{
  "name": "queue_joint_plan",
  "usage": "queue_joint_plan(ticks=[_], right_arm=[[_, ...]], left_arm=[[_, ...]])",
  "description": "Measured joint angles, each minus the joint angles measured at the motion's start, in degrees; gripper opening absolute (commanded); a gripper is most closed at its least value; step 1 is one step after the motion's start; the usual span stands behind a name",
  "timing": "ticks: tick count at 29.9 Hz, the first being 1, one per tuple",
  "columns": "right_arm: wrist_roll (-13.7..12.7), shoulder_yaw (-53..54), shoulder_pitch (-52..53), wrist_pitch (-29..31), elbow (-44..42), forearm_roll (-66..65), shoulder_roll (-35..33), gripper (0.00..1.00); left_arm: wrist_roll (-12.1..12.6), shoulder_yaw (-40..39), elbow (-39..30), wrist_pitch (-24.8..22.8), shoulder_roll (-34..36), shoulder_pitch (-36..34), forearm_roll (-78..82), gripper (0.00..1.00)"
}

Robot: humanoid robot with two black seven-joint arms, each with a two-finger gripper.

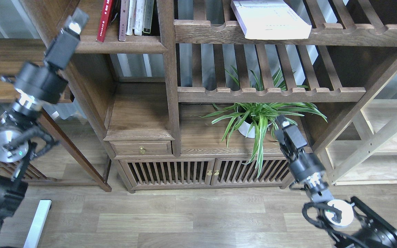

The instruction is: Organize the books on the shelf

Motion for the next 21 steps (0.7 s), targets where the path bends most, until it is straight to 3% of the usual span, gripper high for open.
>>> queue_joint_plan(ticks=[8, 21], right_arm=[[-0.2, -0.8, 4.1, 0.0, 5.6, -1.4, 0.4, 1.0], [-0.2, -1.0, 13.5, 0.0, 6.3, -2.1, 0.7, 1.0]], left_arm=[[0.0, -1.2, 1.5, -0.1, -1.4, 2.0, 0.2, 0.98], [-0.1, -1.3, 3.1, -0.1, -1.5, 2.0, 0.4, 0.98]])
